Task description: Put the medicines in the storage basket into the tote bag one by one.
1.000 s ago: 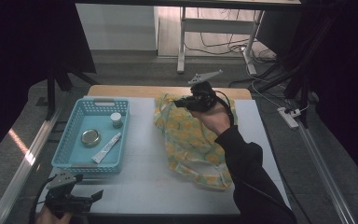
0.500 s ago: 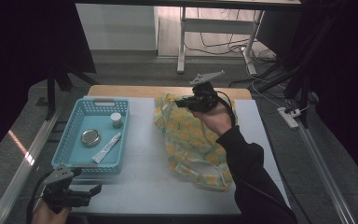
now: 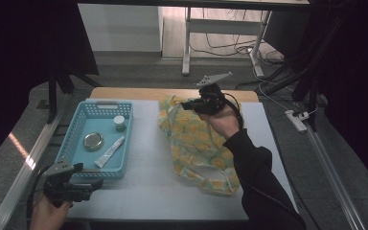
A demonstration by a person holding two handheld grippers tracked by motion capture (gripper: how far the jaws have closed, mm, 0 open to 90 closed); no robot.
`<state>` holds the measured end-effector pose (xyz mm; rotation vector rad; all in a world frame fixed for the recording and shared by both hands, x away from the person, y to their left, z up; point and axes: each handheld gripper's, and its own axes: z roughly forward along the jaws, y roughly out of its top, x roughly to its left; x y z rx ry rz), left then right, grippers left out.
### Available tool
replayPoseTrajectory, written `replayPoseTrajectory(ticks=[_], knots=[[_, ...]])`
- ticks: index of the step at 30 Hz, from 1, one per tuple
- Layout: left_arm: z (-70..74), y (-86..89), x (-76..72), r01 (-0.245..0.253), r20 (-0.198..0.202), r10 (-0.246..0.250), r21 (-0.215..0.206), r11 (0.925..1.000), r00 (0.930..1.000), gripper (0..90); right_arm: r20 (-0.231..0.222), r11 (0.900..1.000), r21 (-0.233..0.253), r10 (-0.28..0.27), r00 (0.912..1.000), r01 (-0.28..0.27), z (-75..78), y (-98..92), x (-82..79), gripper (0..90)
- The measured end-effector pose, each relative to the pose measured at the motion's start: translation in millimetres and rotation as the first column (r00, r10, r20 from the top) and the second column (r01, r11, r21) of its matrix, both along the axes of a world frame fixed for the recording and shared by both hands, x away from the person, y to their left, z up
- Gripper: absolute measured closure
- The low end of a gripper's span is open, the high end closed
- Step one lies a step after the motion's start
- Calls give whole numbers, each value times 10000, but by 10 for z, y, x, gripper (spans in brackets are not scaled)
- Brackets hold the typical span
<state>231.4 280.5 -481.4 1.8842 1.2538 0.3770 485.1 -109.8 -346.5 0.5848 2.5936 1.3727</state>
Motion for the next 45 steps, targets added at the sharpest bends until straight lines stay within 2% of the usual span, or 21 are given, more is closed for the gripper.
replayPoseTrajectory(ticks=[9,17,29,37,41,45], knots=[[59,29,178,-235,48,234,74,9997,9997,0,-10,10000,-10,-23,10000,23,4,-2,8,894],[102,70,378,-501,-284,508,247,9984,9983,0,-31,10000,-52,-4,10000,4,-18,3,17,894],[146,114,701,-722,-378,762,975,9926,9964,0,-18,10000,-27,14,10000,-14,-32,10,17,894],[133,143,942,-699,-682,774,1061,9919,9947,0,-44,10000,13,1,10000,-1,-48,2,21,895],[123,173,1059,-720,-769,792,925,9931,9939,0,-48,10000,31,-11,10000,11,-51,-3,24,894],[88,183,1181,-752,-991,860,1078,9913,9914,0,-56,10000,37,-1,10000,1,-54,-4,22,895]])
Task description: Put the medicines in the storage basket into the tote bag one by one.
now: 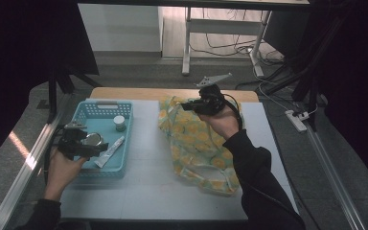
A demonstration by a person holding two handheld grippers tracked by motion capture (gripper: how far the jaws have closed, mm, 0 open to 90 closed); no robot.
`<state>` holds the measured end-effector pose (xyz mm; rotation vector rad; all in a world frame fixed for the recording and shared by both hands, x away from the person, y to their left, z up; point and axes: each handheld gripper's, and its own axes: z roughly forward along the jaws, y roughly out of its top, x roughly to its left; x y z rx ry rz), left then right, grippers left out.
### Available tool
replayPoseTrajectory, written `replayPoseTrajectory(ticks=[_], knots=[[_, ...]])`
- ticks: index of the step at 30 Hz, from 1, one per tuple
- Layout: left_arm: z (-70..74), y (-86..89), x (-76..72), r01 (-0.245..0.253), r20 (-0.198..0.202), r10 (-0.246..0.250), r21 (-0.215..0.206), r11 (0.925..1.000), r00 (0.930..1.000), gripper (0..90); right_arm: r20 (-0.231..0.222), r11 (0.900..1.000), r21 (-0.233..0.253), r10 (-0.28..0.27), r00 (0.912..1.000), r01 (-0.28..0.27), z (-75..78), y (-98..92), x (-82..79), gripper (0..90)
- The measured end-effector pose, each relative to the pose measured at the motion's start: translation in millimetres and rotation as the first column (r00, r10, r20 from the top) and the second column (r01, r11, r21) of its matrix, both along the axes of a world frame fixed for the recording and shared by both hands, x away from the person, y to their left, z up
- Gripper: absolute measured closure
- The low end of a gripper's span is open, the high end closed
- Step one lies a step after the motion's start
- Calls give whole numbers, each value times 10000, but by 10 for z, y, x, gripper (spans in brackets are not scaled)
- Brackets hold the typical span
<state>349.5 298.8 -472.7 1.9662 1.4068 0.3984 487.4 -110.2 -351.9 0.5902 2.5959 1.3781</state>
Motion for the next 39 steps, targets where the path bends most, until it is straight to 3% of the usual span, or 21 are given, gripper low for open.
replayPoseTrajectory(ticks=[2,4,7,16,21,27,32,39], knots=[[6,9,52,-30,-304,30,-4,10000,9995,0,-1,10000,1,3,10000,-3,-2,-1,0,894],[31,16,77,-12,-125,13,124,9999,9999,0,7,10000,-3,10,10000,-10,-4,-1,1,894],[35,47,150,-17,-263,20,136,9999,9997,0,8,10000,10,15,10000,-15,-6,0,1,894],[-97,95,419,-388,-987,454,684,9969,9941,0,0,10000,9,19,10000,-19,-10,-8,3,895],[-172,133,547,-599,-1556,771,1125,9918,9848,0,-25,10000,28,41,10000,-41,-19,-16,4,894],[-279,180,659,-756,-2149,1028,1312,9885,9712,0,-59,10000,40,24,10000,-24,-30,-34,9,894],[-320,154,722,-606,-2523,1041,1743,9828,9620,0,-46,10000,61,28,10000,-28,-32,-48,12,894],[-378,107,797,-566,-2957,1290,2417,9687,9465,0,-82,10000,84,26,10000,-26,-38,-64,12,894]])
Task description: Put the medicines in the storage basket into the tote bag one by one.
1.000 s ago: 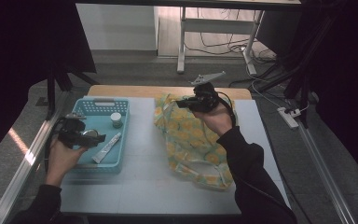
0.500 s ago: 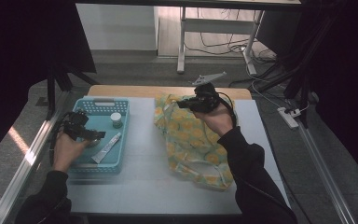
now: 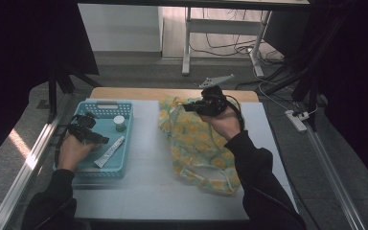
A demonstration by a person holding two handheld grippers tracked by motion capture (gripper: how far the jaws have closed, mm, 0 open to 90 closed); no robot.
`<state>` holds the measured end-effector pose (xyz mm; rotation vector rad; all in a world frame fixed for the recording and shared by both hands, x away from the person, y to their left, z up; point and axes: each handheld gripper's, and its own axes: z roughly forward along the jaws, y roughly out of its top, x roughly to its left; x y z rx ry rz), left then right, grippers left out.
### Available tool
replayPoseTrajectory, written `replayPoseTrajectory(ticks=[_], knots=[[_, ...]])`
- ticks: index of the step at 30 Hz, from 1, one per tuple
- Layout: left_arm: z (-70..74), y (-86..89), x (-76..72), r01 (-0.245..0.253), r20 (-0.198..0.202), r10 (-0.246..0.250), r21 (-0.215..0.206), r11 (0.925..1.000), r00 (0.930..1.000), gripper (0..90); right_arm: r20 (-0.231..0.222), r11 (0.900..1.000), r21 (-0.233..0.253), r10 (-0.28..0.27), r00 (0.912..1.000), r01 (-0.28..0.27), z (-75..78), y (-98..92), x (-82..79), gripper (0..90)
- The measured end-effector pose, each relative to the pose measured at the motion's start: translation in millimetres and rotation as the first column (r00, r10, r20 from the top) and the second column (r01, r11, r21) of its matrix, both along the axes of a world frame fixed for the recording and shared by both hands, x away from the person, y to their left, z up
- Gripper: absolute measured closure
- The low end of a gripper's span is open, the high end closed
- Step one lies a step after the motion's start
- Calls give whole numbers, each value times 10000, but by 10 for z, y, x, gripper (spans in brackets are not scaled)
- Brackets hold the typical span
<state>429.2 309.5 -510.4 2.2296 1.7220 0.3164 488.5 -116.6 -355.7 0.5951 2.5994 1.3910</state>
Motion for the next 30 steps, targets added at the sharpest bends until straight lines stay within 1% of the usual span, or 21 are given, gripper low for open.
replayPoseTrajectory(ticks=[2,3,4,5,6,8,10,11,14,15,16,17,18,19,20,25,30], knots=[[-10,-15,10,16,-85,-15,99,9999,10000,0,0,10000,3,-7,10000,7,-1,-3,1,894],[-17,-21,14,36,-123,-35,72,10000,9999,0,-10,10000,19,-5,10000,5,-4,-6,1,894],[-30,-21,22,74,-276,-78,-136,9999,9996,0,-10,10000,13,0,10000,0,-6,-7,1,894],[-50,-20,29,7,-412,-17,-248,9997,9992,0,-5,10000,-2,-9,10000,9,-7,-10,2,894],[-66,-19,33,-3,-524,-13,-291,9996,9986,0,-14,10000,3,-15,10000,15,-8,-11,2,894],[-76,-31,36,3,-619,-16,-206,9998,9981,0,-7,10000,19,-22,10000,22,-10,-13,3,894],[-76,-27,41,-67,-724,42,-332,9994,9974,0,-2,10000,18,-22,10000,22,-10,-15,3,894],[-73,-23,41,-103,-789,76,-329,9994,9969,8,3,10000,22,-22,10000,22,-10,-15,3,894],[-68,-15,42,-191,-1086,158,-298,9994,9940,51,1,10000,20,-9,10000,9,-13,-10,0,894],[-73,-12,43,-269,-1240,231,-292,9992,9920,113,0,10000,10,-11,10000,11,-16,-8,0,894],[-88,-12,40,-280,-1344,237,-301,9992,9906,113,0,10000,10,-11,10000,11,-16,-8,0,894],[-104,-12,36,-229,-1504,185,-281,9993,9884,142,-13,10000,19,-9,10000,9,-17,-6,-1,894],[-114,-10,32,-237,-1517,182,-343,9991,9883,158,-22,10000,29,-2,10000,2,-20,-4,-1,894],[-107,-9,24,-244,-1431,188,-376,9990,9895,162,-14,10000,25,1,10000,-1,-21,-1,-2,894],[-104,-10,17,-222,-1373,165,-401,9989,9904,197,-5,10000,21,12,10000,-12,-23,0,-3,894],[-102,-13,23,-179,-1418,122,-393,9991,9898,204,12,10000,28,8,10000,-8,-22,0,-9,894],[-100,-12,14,-100,-1309,48,-393,9992,9914,207,22,10000,84,-26,10000,26,-22,-20,-2,894]])
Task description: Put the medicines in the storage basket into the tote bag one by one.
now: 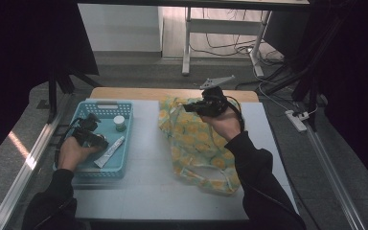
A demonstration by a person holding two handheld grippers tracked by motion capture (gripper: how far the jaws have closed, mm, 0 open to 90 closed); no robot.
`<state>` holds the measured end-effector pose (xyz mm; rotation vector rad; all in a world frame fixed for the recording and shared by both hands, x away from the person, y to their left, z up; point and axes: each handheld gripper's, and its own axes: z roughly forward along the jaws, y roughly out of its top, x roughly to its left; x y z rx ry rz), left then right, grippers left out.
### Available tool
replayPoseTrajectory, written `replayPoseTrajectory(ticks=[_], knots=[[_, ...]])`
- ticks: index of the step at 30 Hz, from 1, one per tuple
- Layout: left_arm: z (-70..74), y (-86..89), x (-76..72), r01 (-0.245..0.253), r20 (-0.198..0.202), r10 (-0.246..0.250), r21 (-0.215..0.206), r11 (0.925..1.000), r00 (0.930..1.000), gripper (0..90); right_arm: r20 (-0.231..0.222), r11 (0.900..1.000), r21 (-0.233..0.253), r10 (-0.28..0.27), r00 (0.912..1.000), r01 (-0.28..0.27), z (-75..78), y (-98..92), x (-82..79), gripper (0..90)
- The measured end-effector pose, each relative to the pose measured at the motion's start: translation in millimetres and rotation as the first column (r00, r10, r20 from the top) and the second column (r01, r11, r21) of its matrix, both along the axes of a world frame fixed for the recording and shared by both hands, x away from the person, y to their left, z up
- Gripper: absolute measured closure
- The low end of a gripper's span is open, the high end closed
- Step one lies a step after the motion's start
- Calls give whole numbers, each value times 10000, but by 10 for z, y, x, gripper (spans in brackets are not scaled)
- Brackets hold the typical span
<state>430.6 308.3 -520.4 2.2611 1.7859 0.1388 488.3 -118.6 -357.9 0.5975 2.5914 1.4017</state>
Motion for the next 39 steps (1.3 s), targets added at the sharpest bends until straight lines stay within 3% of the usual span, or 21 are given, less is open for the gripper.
replayPoseTrajectory(ticks=[4,9,11,18,30,34,39], knots=[[34,18,-10,-106,226,109,-156,9998,9997,208,6,10000,3,-21,10000,21,-2,-13,5,894],[157,75,-44,-180,820,225,-543,9984,9964,208,9,10000,47,-59,10000,59,-1,-22,10,894],[211,82,-73,-40,1118,136,-859,9963,9936,208,10,10000,39,-65,10000,65,0,-24,13,894],[415,39,-215,732,1940,-471,-1294,9889,9799,207,4,10000,18,-70,10000,70,-11,-14,16,894],[740,-218,-464,2081,3032,-1544,-1537,9659,9403,207,3,9999,-12,-132,9999,132,-37,-11,35,894],[815,-318,-520,2487,3264,-1884,-1540,9562,9263,207,8,9999,-2,-132,9999,132,-39,-7,37,894],[894,-459,-582,3011,3526,-2287,-1660,9390,9074,207,-1,9999,4,-135,9999,135,-46,-3,41,894]])
